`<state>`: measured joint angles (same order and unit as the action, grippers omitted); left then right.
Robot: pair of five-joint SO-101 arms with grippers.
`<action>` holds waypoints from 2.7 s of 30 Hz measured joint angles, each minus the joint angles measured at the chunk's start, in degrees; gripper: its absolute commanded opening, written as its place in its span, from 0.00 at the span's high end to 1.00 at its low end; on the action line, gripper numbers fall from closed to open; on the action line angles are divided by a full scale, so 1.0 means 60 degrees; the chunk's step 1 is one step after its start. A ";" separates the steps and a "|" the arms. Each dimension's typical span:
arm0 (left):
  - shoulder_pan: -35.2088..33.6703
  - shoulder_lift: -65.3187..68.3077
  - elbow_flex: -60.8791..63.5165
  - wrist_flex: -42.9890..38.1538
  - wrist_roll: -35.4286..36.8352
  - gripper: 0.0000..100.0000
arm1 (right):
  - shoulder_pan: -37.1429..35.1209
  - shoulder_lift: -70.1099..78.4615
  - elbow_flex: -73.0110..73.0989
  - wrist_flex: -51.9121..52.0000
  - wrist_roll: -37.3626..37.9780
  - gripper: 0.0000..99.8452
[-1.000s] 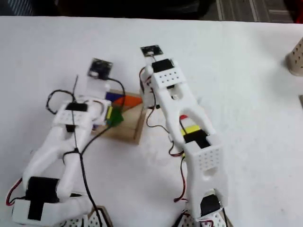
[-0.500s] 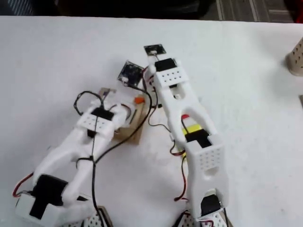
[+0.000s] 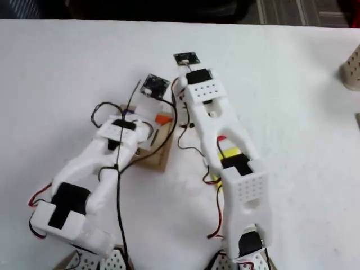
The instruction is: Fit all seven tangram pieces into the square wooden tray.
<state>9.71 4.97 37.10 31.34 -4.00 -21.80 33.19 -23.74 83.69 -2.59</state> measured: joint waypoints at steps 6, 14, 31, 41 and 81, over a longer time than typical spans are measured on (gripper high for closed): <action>0.0000 0.0059 -0.0103 0.0059 0.0000 0.98 | 0.0015 0.0000 0.0000 0.0000 -0.0029 0.98; 0.0440 0.0088 -0.0117 0.0059 0.0000 0.98 | 0.0674 0.0000 -0.0220 0.0000 -0.0029 0.98; 0.0029 0.0088 -0.0117 -0.0527 0.1319 0.98 | 0.3004 0.0000 -0.0952 0.0264 -0.2256 0.98; 0.0381 0.0234 -0.0117 -0.0542 0.1348 0.98 | 0.3033 0.0000 -0.0952 0.0264 -0.2271 0.98; -0.0190 -0.0498 0.0791 0.1040 0.1348 0.98 | 0.2901 0.0000 -0.0952 -0.0029 -0.2271 0.94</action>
<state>8.57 1.98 41.85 37.58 4.09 -4.40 33.19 -29.45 83.52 -16.22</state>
